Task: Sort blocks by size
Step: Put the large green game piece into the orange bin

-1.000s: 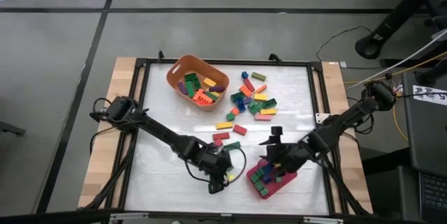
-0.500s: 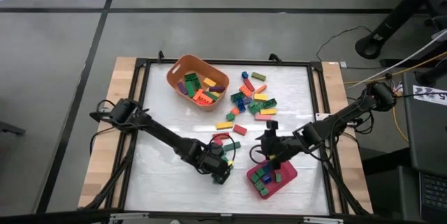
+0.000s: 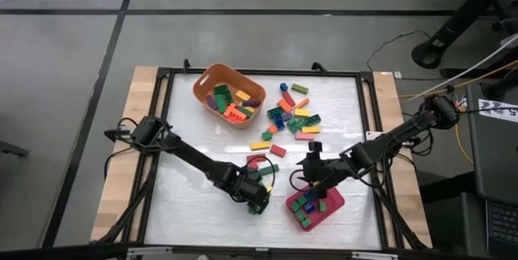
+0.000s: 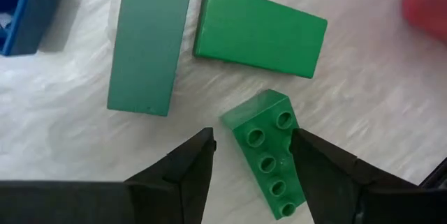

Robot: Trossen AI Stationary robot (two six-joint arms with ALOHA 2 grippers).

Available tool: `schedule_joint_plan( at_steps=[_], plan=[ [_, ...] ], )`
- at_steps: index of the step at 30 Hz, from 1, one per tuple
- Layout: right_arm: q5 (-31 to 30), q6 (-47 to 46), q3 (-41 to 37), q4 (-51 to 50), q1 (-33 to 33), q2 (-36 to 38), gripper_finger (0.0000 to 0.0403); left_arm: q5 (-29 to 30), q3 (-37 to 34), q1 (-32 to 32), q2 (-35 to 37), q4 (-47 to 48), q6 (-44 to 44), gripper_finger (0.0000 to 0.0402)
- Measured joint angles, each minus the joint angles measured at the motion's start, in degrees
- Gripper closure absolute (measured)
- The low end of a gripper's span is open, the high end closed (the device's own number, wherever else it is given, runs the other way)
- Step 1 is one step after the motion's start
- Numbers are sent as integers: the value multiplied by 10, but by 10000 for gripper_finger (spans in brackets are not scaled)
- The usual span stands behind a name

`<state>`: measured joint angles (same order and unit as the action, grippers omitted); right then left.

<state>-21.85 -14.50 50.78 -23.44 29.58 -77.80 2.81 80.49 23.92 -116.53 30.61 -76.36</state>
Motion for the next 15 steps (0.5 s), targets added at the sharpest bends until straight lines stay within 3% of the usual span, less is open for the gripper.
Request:
schedule_joint_plan(
  at_steps=[15],
  plan=[
    [0,0,0,-3,0,-1,192,-2,-1,-3,11,-1,-23,222]
  ],
)
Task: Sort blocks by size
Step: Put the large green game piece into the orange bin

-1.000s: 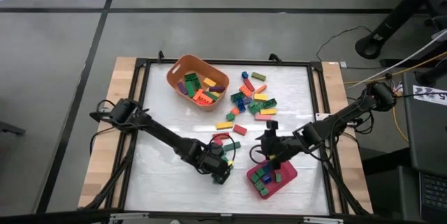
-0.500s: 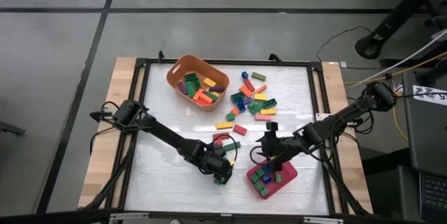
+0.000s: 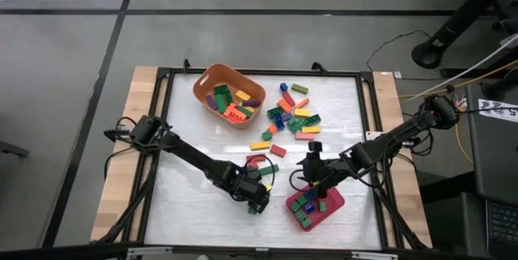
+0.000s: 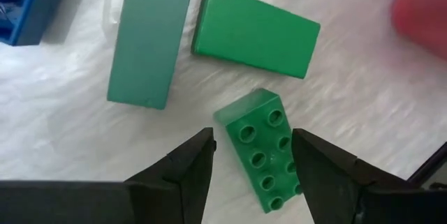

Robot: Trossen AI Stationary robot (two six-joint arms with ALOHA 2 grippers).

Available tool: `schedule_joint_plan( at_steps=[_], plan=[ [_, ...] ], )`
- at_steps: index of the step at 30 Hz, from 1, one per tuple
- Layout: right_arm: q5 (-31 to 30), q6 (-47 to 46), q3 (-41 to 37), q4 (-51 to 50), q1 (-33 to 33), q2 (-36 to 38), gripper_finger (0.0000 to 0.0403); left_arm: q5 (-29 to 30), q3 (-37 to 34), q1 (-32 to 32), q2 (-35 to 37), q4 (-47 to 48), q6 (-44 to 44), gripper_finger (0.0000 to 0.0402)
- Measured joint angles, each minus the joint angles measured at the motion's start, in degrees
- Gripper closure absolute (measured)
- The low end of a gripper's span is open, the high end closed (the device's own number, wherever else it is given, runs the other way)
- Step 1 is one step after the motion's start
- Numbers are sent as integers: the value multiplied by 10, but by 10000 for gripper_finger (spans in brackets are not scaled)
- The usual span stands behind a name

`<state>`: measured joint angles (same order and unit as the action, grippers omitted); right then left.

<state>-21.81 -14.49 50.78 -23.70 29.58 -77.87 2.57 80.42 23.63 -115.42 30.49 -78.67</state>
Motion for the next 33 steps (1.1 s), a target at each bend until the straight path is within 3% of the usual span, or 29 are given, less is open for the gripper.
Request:
schedule_joint_plan(
  at_steps=[20,25,33],
  plan=[
    [0,0,0,-4,0,0,192,11,0,15,-26,-33,-3,222],
    [0,-1,0,-3,0,-1,192,11,1,19,-39,-48,63,222],
    [0,-2,0,-3,0,-1,192,6,3,24,-57,-58,241,222]
  ],
)
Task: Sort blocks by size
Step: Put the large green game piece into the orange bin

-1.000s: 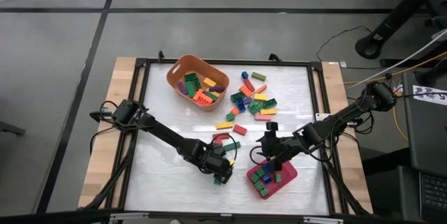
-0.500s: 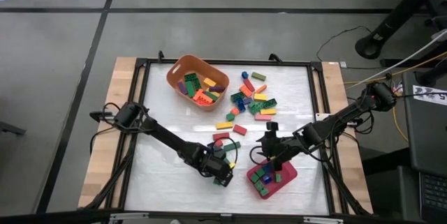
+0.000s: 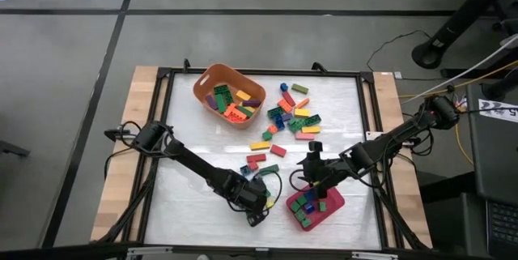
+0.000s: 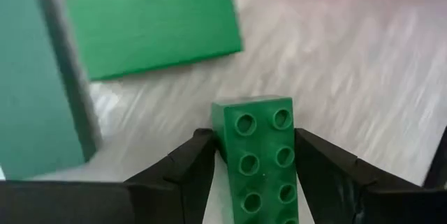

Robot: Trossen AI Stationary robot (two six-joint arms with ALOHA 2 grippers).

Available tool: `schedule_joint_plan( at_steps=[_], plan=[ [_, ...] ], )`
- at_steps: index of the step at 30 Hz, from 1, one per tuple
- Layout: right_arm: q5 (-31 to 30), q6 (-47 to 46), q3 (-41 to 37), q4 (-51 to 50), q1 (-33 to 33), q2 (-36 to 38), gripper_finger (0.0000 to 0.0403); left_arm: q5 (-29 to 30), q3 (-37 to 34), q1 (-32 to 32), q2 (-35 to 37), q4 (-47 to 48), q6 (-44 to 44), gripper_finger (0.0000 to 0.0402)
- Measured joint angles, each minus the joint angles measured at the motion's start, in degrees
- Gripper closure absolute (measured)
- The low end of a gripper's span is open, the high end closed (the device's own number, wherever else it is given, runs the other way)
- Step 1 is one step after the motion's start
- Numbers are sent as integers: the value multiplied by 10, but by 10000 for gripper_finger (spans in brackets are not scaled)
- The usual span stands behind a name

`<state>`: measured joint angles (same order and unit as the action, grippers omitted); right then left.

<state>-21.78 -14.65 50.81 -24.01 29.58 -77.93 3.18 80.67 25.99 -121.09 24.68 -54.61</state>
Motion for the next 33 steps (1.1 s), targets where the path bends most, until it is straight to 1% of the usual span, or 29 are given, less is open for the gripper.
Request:
schedule_joint_plan(
  at_steps=[4,7,11,14,16,20,26,30,33],
  plan=[
    [0,0,0,1,0,0,192,2,-1,1,-1,-1,116,223],
    [-6,0,0,1,0,0,192,7,-1,1,-1,3,161,238],
    [-50,-1,0,1,0,0,192,18,-1,-1,-1,-1,176,277],
    [-83,-2,0,0,-6,0,192,22,-1,-2,-2,-2,175,279],
    [-82,-1,0,-3,-18,0,192,23,-2,-2,1,-3,169,279],
    [-52,-1,0,-17,-60,0,192,17,-4,-5,18,-2,156,279],
    [25,22,0,-67,-147,0,192,17,-5,-19,70,8,156,268],
    [86,53,0,-91,-201,0,192,6,-4,-40,107,11,196,272],
    [107,79,0,-99,-234,0,192,4,-4,-67,147,29,238,274]
  ],
)
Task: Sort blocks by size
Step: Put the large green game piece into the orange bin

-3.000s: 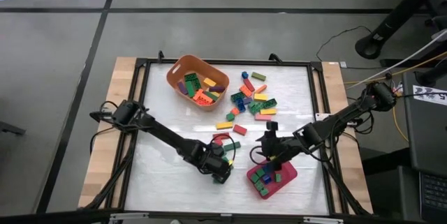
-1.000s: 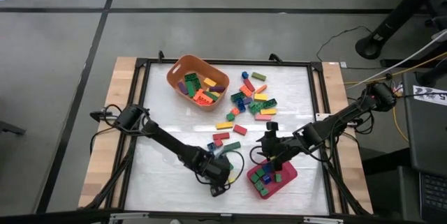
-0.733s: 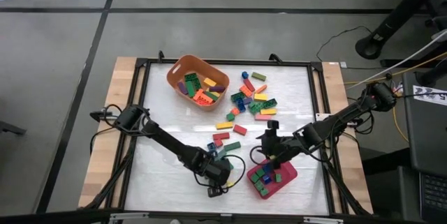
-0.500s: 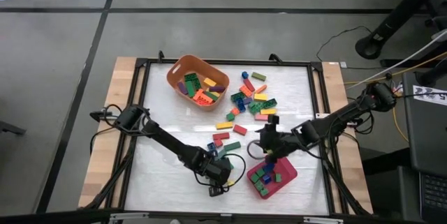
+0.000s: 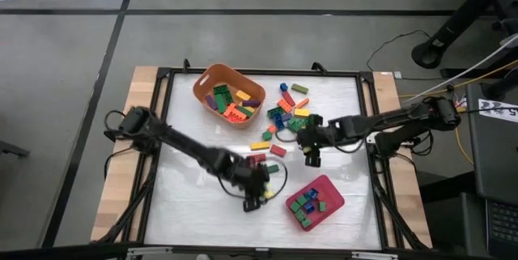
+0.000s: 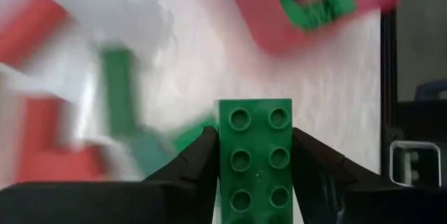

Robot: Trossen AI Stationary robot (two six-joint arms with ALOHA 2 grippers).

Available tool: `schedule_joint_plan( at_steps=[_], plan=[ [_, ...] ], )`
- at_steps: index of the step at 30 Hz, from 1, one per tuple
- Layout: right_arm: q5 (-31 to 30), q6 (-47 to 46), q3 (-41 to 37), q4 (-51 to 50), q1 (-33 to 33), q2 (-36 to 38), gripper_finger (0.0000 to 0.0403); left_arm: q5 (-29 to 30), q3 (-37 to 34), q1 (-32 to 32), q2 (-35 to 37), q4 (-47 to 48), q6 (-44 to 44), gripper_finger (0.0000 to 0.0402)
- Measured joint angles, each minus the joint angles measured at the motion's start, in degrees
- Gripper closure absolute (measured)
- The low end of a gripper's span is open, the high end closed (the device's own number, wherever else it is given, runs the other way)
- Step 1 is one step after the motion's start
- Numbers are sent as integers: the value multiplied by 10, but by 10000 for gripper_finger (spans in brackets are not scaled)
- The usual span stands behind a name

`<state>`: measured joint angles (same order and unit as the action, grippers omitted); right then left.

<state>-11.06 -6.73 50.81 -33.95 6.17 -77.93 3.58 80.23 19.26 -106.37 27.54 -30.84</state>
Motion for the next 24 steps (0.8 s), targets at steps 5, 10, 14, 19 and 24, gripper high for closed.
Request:
schedule_joint_plan(
  at_steps=[5,10,14,19,24],
  plan=[
    [2,35,0,-11,-47,0,192,15,1,-73,68,55,81,269],
    [2,41,0,-22,-85,-6,192,66,1,-172,131,95,164,267],
    [22,42,0,-24,-103,-29,192,80,1,-255,152,100,216,266],
    [30,86,0,-15,-103,-68,192,80,1,-349,153,105,250,266],
    [26,105,0,11,-104,-102,192,81,1,-422,148,115,253,265]
  ],
)
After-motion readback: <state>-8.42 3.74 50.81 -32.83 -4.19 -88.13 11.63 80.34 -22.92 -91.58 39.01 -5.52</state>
